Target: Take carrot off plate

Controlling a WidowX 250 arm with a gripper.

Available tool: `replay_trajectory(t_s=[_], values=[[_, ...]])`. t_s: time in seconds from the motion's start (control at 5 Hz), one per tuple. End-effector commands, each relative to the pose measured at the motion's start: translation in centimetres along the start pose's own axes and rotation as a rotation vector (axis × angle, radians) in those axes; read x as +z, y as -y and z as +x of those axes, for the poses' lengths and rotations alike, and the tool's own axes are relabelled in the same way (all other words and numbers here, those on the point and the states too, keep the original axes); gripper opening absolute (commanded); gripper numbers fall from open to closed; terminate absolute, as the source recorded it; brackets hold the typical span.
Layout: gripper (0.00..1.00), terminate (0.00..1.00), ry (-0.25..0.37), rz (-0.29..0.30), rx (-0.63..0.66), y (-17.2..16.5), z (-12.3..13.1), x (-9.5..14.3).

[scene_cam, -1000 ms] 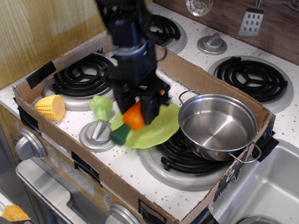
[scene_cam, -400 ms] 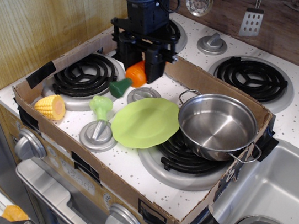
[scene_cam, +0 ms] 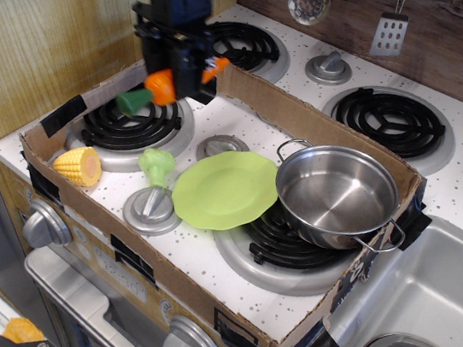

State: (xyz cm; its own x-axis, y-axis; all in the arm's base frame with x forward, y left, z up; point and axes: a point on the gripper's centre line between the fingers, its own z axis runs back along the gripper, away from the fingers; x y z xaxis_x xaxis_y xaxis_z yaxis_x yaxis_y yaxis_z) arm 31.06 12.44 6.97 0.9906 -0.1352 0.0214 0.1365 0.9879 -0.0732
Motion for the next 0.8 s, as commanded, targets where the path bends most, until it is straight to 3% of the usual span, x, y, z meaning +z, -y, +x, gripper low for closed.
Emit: replay_trajectory(t_s=[0.0,0.4,0.6], values=[[0.00,0.00,0.074,0.011,0.005,-2.8,-0.7,0.1],[0.00,0.00,0.107,0.029,-0.019,-4.1,-1.5,-2.6],[1.00,0.00,0.102,0.008,-0.025,-4.1,-1.5,-2.6]])
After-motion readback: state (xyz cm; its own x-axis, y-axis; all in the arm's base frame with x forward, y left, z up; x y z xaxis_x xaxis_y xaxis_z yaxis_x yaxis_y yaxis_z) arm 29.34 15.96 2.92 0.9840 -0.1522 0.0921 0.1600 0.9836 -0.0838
